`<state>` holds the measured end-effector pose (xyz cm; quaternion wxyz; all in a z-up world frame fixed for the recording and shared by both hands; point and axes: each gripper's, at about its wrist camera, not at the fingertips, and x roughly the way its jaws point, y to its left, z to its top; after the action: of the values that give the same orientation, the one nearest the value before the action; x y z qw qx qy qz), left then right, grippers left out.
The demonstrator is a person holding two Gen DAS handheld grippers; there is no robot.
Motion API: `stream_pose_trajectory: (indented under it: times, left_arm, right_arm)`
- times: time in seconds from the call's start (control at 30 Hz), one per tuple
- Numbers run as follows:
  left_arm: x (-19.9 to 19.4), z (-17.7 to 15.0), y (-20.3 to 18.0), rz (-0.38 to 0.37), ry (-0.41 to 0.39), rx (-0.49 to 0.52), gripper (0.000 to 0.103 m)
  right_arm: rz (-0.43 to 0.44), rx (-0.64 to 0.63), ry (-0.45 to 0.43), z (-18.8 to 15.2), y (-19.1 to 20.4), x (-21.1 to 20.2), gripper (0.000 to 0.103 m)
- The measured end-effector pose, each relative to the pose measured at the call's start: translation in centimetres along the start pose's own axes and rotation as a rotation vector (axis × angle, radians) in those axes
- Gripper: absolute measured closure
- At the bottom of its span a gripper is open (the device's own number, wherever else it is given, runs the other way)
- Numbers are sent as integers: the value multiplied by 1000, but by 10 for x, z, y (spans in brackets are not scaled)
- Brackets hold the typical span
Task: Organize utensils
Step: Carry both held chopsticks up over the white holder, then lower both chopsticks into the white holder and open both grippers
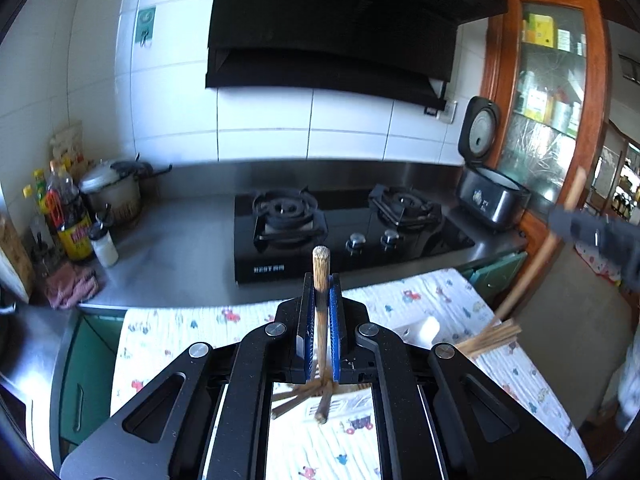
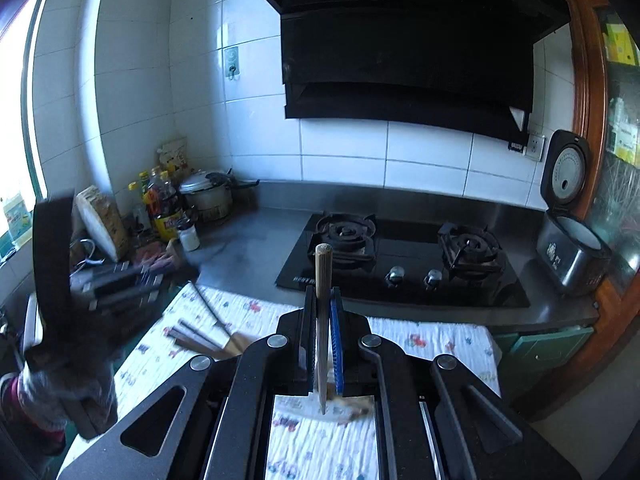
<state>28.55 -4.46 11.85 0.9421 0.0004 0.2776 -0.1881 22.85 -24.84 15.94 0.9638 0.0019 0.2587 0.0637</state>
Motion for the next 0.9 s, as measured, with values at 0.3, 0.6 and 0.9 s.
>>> stream_pose_trajectory:
  times: [0.3, 0.6, 0.9]
  left_arm:
    - [3, -16, 10, 3, 27, -1, 97]
    - [2, -17, 4, 5, 34, 27, 97]
    - [4, -20, 2, 6, 49, 30, 97]
  right_arm:
    - [-36, 3, 20, 0, -3, 41, 96]
    - [-29, 29, 88, -28, -7, 69, 96]
    - [-31, 32, 117, -46, -8, 74, 96]
